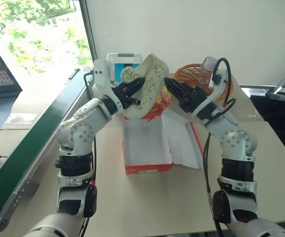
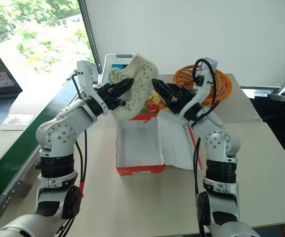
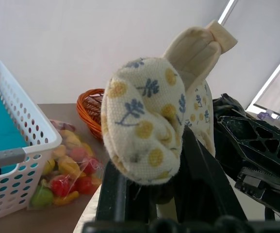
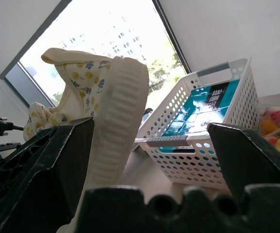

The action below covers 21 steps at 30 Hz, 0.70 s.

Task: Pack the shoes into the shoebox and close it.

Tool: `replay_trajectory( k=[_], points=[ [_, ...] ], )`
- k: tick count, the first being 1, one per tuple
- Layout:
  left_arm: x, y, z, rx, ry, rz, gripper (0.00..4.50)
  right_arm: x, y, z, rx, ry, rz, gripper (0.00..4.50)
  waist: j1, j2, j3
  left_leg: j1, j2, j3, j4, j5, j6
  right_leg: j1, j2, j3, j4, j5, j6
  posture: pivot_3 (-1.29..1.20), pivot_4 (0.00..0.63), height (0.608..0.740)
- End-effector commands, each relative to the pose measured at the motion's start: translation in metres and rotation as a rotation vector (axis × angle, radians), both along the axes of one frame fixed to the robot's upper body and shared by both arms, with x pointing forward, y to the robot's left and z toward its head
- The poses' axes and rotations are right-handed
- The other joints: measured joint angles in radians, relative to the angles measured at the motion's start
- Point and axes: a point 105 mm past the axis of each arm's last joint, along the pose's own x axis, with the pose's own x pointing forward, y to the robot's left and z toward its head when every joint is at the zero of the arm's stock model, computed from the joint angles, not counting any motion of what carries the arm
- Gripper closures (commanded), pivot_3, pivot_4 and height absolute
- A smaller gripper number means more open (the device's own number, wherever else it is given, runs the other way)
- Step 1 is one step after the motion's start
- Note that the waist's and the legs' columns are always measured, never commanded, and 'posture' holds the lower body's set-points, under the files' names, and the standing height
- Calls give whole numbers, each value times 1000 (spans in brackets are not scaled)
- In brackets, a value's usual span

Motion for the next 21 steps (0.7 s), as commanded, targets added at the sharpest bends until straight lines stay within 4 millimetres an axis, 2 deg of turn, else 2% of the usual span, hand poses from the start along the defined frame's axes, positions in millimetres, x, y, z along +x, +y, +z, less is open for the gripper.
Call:
replay_trajectory(
  k=[1, 10, 15, 21],
  points=[
    [-10, -10, 20, -23, -75, -36, 4294, -9, 10, 17, 31, -65, 54, 50, 0, 0, 0, 0, 0, 0, 0, 0, 0, 0, 0, 0, 0, 0, 0, 0, 150, 740],
    [-12, -19, 19, -37, -70, -58, 4294, -11, 25, 22, 101, -53, 112, 50, 2, 0, 0, 0, 0, 0, 0, 0, 0, 0, 0, 0, 0, 0, 0, 0, 150, 740],
    [-12, -20, 19, -39, -69, -61, 4294, -12, 32, 21, 117, -48, 140, 1444, 3, 0, 0, 0, 0, 0, 0, 0, 0, 0, 0, 0, 0, 0, 0, 0, 150, 740],
    [-8, -17, 17, -38, -53, -38, 4294, -14, 33, 22, 121, -48, 145, 3499, 2, 0, 0, 0, 0, 0, 0, 0, 0, 0, 0, 0, 0, 0, 0, 0, 150, 740]
  ],
)
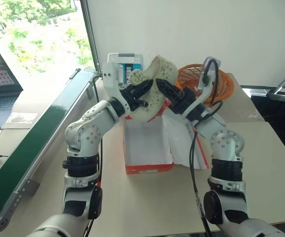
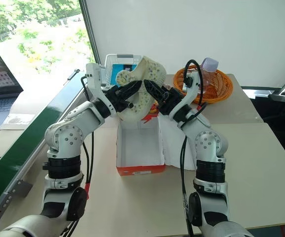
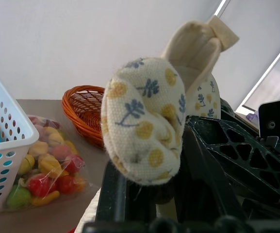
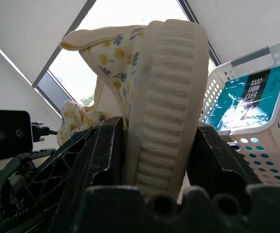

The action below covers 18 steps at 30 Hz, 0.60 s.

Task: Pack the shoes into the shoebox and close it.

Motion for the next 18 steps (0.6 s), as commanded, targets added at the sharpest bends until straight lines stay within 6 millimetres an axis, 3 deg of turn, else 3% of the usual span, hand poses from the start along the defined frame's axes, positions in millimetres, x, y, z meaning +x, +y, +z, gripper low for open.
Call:
replay_trajectory(
  k=[1, 4, 5, 6, 12, 18],
  points=[
    [-5, -1, 17, -13, -61, -4, 4294, -10, 8, 22, 22, -79, 53, 3622, 0, 0, 0, 0, 0, 0, 0, 0, 0, 0, 0, 0, 0, 0, 0, 0, 150, 740],
    [-4, 1, 15, -6, -57, 3, 4294, -9, 6, 23, 11, -87, 44, 3678, 0, 0, 0, 0, 0, 0, 0, 0, 0, 0, 0, 0, 0, 0, 0, 0, 150, 740],
    [-7, 1, 16, -10, -60, -20, 3325, -9, 6, 23, 6, -92, 40, 3699, 0, 0, 0, 0, 0, 0, 0, 0, 0, 0, 0, 0, 0, 0, 0, 0, 150, 740],
    [-9, 1, 16, -12, -62, -39, 3130, -9, 5, 24, 2, -95, 37, 3729, 0, 0, 0, 0, 0, 0, 0, 0, 0, 0, 0, 0, 0, 0, 0, 0, 150, 740],
    [-20, 14, 17, 79, -102, -88, 961, -9, -3, 29, -27, -115, 16, 3808, -2, 0, 0, 0, 0, 0, 0, 0, 0, 0, 0, 0, 0, 0, 0, 0, 150, 740],
    [-35, 43, 13, 229, -145, -139, 920, -6, -17, 44, -82, -129, -31, 3857, -4, 1, 1, 0, 0, 0, 0, 0, 0, -1, 0, 0, 0, 0, 0, 0, 150, 740]
  ],
)
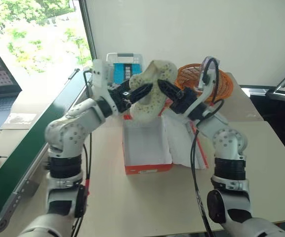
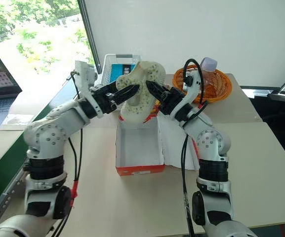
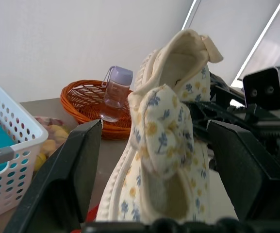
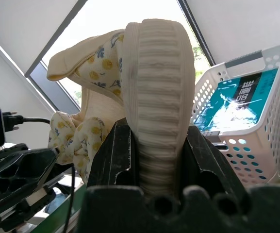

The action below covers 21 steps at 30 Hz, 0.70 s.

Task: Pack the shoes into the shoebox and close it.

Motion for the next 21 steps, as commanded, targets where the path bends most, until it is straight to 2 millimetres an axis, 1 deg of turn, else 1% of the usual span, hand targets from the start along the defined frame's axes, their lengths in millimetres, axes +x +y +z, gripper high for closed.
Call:
replay_trajectory(
  k=[1, 4, 6, 9, 12, 15, 16, 19, 21],
  points=[
    [-14, 12, 6, 62, -54, -51, 920, -5, -9, 38, -32, -76, -23, 3863, 0, 0, 0, 0, 0, 0, 0, 0, 0, 0, 0, 0, 0, 0, 0, 0, 150, 740],
    [-11, 27, -4, 115, -47, -9, 920, 1, -11, 29, -184, 36, -40, 3863, 0, 1, 0, 0, 0, 0, 0, 0, 0, 0, 0, 0, 0, 0, 0, 0, 150, 740],
    [-10, 31, -8, 128, -47, 9, 920, 4, -8, 16, -302, 142, -45, 3863, 2, 1, 0, 0, 0, 0, 0, 0, 0, 0, 0, 0, 0, 0, 0, 0, 150, 740],
    [-12, 27, -12, 127, -48, 2, 920, 4, -6, 6, -386, 245, -43, 3863, 4, 1, 0, 0, 0, 0, 0, 0, 0, 0, 0, 0, 0, 0, -1, 0, 150, 740],
    [-15, 22, -18, 133, -46, -8, 920, -2, 2, -6, -505, 320, 2, 3863, 4, 1, 0, 0, 0, 1, 0, 0, 0, 0, -1, 0, 0, 0, -1, 0, 150, 740],
    [-19, 18, -24, 138, -43, -13, 920, 0, 4, -26, -625, 419, -8, 3863, 2, 1, 0, -1, 0, 1, 0, 0, 0, -1, 0, 0, -1, 0, -1, 0, 150, 740],
    [-19, 17, -25, 138, -44, -13, 920, 0, 4, -29, -639, 434, -11, 3863, 2, 1, 0, -1, 0, 1, 0, 0, 0, -1, 0, 0, 0, 0, -1, 0, 150, 740],
    [-22, 15, -29, 144, -39, -15, 920, 1, 6, -51, -677, 552, 32, 3863, 3, 1, 0, -1, 0, 1, 0, 0, 0, -1, 0, 0, 0, 0, -1, 0, 150, 740],
    [-23, 14, -31, 145, -37, -10, 920, 0, 6, -60, -700, 581, 42, 3863, 3, 1, 0, -1, 0, 1, 0, 0, 0, -1, 0, 0, 0, 0, -1, 0, 150, 740]
  ],
)
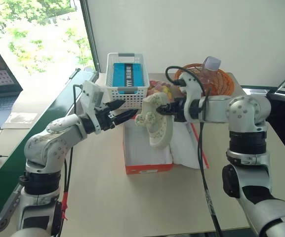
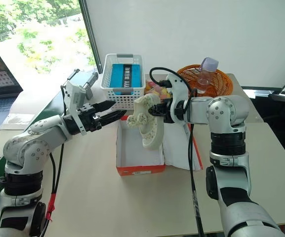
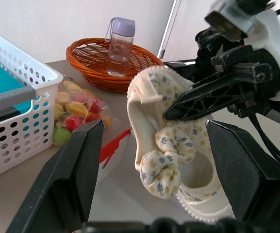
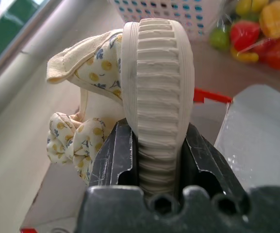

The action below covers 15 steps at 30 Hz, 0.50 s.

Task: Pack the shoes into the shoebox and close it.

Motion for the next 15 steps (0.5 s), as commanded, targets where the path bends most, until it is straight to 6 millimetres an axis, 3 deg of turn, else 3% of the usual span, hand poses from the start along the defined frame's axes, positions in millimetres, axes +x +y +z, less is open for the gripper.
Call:
replay_trajectory(
  k=[1, 9, 12, 15],
  points=[
    [-6, -5, 9, -2, -66, -1, 920, 1, 2, -8, -34, 27, 15, 3863, 0, 0, 0, 0, 0, 0, 0, 0, 0, 0, 0, 0, 0, 0, 0, 0, 150, 740],
    [-11, -9, 3, -2, -69, 10, 920, 9, -19, -84, -226, 153, -72, 3863, 0, 0, 0, 0, 0, 0, 0, 0, 0, 0, 0, 0, 0, 0, 0, 0, 150, 740],
    [-10, -5, 2, 1, -72, 35, 920, 11, -26, -95, -274, 148, -87, 3863, -1, -1, -1, 1, 0, 0, 0, 0, 0, 1, 0, 0, 0, 0, 0, 0, 150, 740],
    [-11, -5, 1, 2, -73, 40, 920, 12, -21, -93, -263, 130, -66, 3863, -1, -1, -2, 3, 0, 0, 0, 0, 0, 3, 0, 0, 0, 0, 0, 0, 150, 740]
  ],
)
